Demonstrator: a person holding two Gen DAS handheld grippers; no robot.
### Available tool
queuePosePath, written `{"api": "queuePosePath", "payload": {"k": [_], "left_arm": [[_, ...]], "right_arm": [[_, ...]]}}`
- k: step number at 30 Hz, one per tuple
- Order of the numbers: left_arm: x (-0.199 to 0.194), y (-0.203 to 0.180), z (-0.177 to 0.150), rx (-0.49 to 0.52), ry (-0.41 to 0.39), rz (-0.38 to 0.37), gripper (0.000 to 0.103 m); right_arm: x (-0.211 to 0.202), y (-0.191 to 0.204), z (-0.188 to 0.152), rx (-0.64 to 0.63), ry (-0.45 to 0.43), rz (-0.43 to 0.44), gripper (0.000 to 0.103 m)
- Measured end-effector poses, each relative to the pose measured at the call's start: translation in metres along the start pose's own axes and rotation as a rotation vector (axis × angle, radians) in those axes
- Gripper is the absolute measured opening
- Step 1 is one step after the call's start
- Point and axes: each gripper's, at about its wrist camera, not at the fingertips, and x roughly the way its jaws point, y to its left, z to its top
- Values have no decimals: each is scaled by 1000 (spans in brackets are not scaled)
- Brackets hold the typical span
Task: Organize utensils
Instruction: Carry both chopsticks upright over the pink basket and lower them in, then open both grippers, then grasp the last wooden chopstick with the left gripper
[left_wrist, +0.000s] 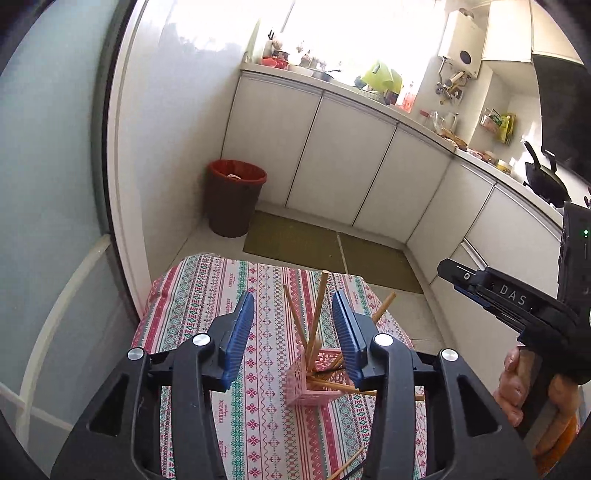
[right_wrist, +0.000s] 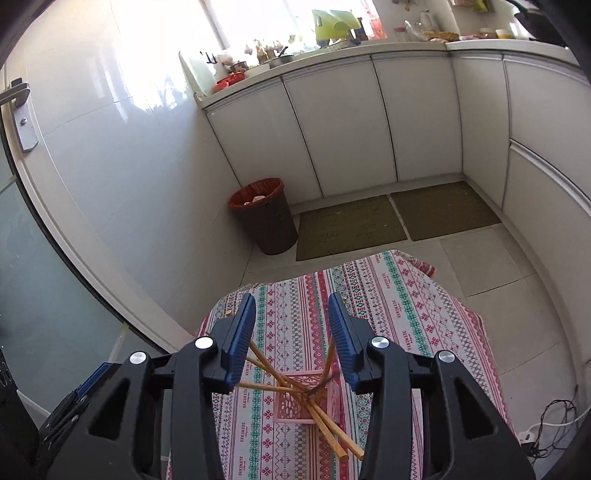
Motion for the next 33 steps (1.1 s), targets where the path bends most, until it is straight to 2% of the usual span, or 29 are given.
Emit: {"api": "queuePosePath", "payload": {"k": [6, 9, 11, 13, 15, 17, 21, 24, 28, 33], "left_arm": [[-9, -9, -2, 13, 1, -2, 48], [-11, -18, -8, 35, 11, 0, 54], [-14, -22, -12, 46, 14, 6, 56], [-15, -25, -17, 51, 21, 13, 65], [-16, -28, -23, 54, 26, 23, 68], [-17, -29, -30, 60, 40, 27, 71], [-16, -31, -48, 80, 77, 48, 86], [-12, -33, -65, 99, 126, 65, 95], [-2, -34, -89, 134, 209, 82, 96], [41, -34, -130, 199, 407, 121, 96]], "right_arm": [[-22, 5, -7, -51, -26, -37, 42], [-35, 6, -17, -74, -35, -58, 47], [-42, 5, -25, -86, -34, -73, 54], [-48, 2, -35, -95, -28, -92, 60], [-53, -1, -44, -101, -25, -114, 64], [-58, -5, -54, -105, -32, -147, 75], [-67, -17, -73, -127, -50, -217, 89], [-71, -25, -91, -170, -30, -250, 94], [-79, -46, -116, -211, 0, -326, 96], [-85, -93, -152, -134, 88, -363, 96]]}}
